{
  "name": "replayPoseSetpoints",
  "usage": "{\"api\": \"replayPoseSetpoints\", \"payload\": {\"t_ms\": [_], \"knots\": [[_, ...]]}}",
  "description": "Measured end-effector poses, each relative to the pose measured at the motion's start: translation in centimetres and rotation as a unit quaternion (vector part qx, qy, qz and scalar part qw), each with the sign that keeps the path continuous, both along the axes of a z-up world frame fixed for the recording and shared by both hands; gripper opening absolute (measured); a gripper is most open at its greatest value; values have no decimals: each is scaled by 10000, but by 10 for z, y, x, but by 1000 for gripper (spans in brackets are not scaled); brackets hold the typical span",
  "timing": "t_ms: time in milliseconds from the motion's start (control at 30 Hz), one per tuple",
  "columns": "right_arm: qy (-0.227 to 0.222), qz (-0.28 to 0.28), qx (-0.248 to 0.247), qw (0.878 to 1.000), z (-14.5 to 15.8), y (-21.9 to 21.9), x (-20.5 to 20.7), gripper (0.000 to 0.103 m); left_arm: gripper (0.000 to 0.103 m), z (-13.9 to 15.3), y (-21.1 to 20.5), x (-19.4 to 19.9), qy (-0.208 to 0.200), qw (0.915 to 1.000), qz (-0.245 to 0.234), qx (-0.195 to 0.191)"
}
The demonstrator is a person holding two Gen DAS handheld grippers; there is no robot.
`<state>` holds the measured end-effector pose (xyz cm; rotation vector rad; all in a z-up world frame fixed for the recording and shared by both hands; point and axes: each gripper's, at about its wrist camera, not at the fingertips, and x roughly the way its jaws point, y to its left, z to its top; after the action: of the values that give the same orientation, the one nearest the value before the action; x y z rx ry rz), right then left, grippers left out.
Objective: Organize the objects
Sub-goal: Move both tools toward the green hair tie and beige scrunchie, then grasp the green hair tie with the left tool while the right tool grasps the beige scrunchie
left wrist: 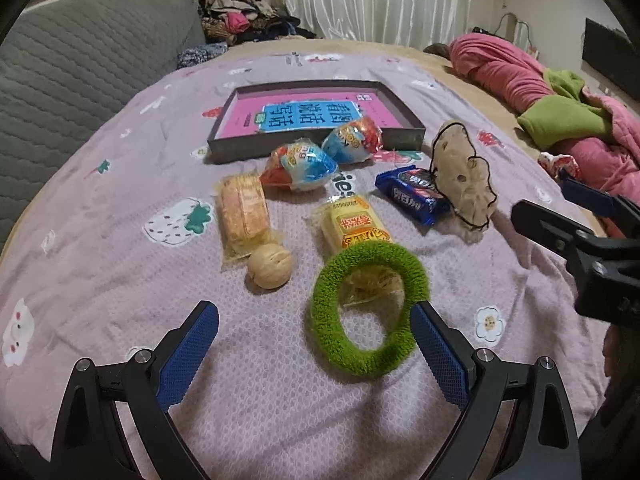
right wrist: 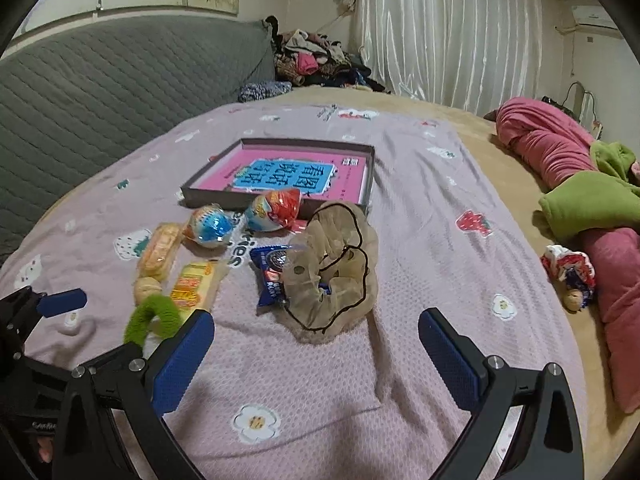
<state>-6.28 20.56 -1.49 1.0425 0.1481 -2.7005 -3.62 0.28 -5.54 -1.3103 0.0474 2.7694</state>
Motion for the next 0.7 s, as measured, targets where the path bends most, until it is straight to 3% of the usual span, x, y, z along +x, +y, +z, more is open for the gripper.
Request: {"api": "replayPoseSetpoints", "payload": {"t_ms": [300,400,533,700], "knots": [[-276,-145,-35,9995,-25,1,-41,103,95,-17,5,-14,-158,9998,-91,18],[-316,-153,-45,9994,-31,1,-48,103,86,-19,1,-17,-124,9999,-44,70],[-286,-118,-11,9995,-33,-1,-52,103,57,-25,-3,-20,-287,9989,-130,340],[-264,-63,107,9996,-34,-6,-58,103,44,-31,-1,-24,-374,9978,-227,492]]}}
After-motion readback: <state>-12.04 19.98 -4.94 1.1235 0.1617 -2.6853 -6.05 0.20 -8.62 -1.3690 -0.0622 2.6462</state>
